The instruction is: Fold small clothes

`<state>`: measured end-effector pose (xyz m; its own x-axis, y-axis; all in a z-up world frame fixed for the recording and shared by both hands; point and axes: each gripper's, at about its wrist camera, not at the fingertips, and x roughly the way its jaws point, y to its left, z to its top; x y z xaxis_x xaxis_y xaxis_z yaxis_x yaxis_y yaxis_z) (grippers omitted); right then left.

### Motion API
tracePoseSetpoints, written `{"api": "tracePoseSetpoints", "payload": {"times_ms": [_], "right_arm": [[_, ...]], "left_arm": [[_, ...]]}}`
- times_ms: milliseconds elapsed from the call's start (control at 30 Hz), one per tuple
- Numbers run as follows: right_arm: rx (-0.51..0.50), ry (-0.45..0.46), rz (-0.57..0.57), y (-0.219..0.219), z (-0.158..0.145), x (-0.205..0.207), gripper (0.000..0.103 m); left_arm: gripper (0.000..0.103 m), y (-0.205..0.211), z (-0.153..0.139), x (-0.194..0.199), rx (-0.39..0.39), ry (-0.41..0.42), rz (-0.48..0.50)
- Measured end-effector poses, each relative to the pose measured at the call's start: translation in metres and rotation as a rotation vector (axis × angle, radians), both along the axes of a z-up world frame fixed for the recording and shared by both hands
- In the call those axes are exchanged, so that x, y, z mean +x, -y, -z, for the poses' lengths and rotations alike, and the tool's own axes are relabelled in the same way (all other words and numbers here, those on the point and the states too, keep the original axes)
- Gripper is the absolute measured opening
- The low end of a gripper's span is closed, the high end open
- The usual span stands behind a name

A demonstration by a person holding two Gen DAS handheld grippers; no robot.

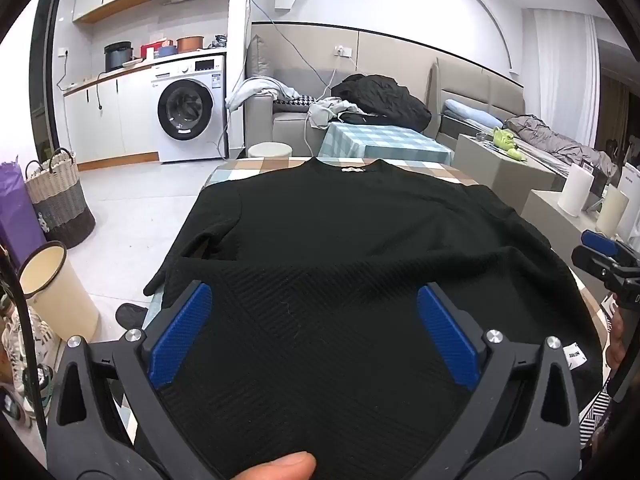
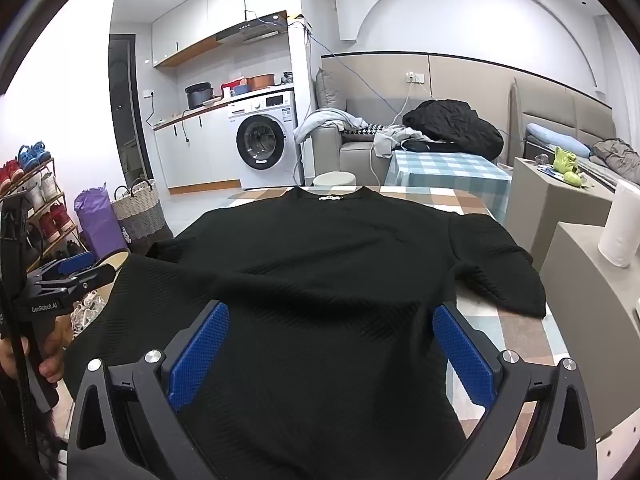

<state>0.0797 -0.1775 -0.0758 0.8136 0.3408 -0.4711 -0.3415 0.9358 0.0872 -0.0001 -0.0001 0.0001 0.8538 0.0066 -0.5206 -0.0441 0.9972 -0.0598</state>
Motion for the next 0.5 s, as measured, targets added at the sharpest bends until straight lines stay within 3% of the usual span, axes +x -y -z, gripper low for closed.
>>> {"api": "tracePoseSetpoints", "payload": {"times_ms": [400,500], "right_arm": [[0.002,0.023,0.007,-0.0047,-0.0017,-0.0011,0.103],[0.005,0.031,0.009,0.0005,-0.0039,-0.0052,0.103]], "left_arm": [[0.102,-0.0074,0.001,0.0065,-0.028,-0.026,-0.018],[0.102,-0.0026,0.004,0.0011,-0.004,-0.013,-0.019]]}}
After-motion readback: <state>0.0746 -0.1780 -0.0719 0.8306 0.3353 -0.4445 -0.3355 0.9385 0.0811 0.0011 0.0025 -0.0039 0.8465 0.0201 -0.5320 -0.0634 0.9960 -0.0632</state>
